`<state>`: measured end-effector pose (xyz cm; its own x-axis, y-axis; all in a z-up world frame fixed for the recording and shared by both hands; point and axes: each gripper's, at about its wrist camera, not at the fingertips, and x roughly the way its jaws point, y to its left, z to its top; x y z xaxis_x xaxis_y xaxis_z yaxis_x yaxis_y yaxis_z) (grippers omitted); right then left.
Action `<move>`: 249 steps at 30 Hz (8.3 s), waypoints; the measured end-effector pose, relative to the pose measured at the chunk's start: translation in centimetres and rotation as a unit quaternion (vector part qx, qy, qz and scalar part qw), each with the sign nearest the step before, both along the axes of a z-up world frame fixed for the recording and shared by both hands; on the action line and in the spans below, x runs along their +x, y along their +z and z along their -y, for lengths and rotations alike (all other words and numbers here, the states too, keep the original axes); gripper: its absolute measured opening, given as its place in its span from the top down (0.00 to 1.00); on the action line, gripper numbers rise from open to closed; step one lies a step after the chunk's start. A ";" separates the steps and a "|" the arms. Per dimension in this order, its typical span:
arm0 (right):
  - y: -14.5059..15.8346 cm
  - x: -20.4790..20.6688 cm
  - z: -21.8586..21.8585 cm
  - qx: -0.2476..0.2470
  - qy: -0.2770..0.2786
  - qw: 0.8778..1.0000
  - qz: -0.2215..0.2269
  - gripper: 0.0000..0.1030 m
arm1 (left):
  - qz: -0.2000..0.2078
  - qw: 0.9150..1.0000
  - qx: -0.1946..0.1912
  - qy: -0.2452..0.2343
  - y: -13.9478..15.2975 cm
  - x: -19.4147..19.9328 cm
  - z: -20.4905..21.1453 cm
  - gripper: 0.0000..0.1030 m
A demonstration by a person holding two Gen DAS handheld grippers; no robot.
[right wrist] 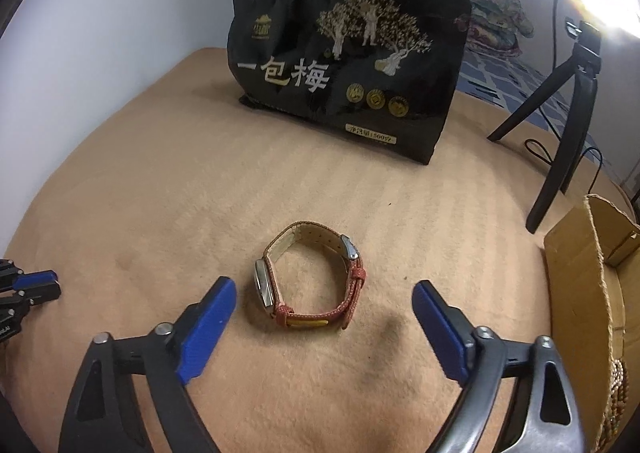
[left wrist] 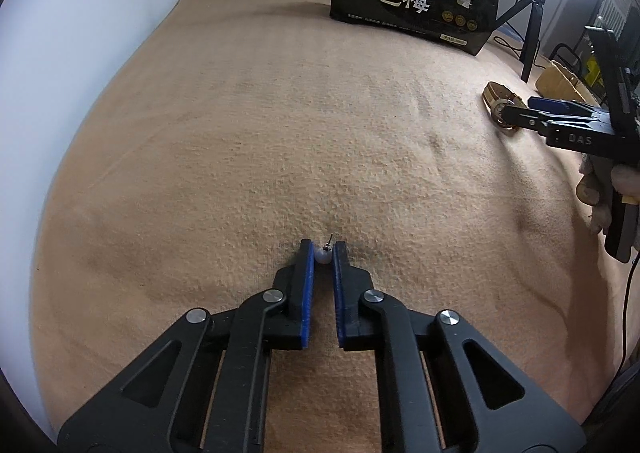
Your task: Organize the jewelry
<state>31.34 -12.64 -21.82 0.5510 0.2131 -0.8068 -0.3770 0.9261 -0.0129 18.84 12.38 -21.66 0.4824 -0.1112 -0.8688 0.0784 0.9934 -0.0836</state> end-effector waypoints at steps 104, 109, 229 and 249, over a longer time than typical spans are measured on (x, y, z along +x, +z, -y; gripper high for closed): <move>9.5 -12.0 27.3 0.055 -0.160 0.984 0.053 0.43 | 0.138 0.974 -0.092 -0.157 12.7 12.7 37.7 0.93; 9.5 -12.0 27.0 0.054 -0.157 0.985 0.054 0.42 | 0.135 0.975 -0.086 -0.155 12.6 12.9 37.9 0.92; 19.7 -25.4 22.1 -0.016 -0.255 0.941 0.221 0.00 | 0.301 0.944 -0.008 -0.133 25.4 -13.3 25.9 0.00; 19.7 -25.4 22.2 -0.015 -0.254 0.942 0.218 0.00 | 0.304 0.942 -0.005 -0.144 25.3 -13.3 26.2 0.00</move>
<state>5.90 -34.80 -2.16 0.8564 -0.1873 -0.4812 0.1628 0.9823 -0.0928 5.52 -13.78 3.68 0.8386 -0.3199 -0.4409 0.3812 0.9228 0.0554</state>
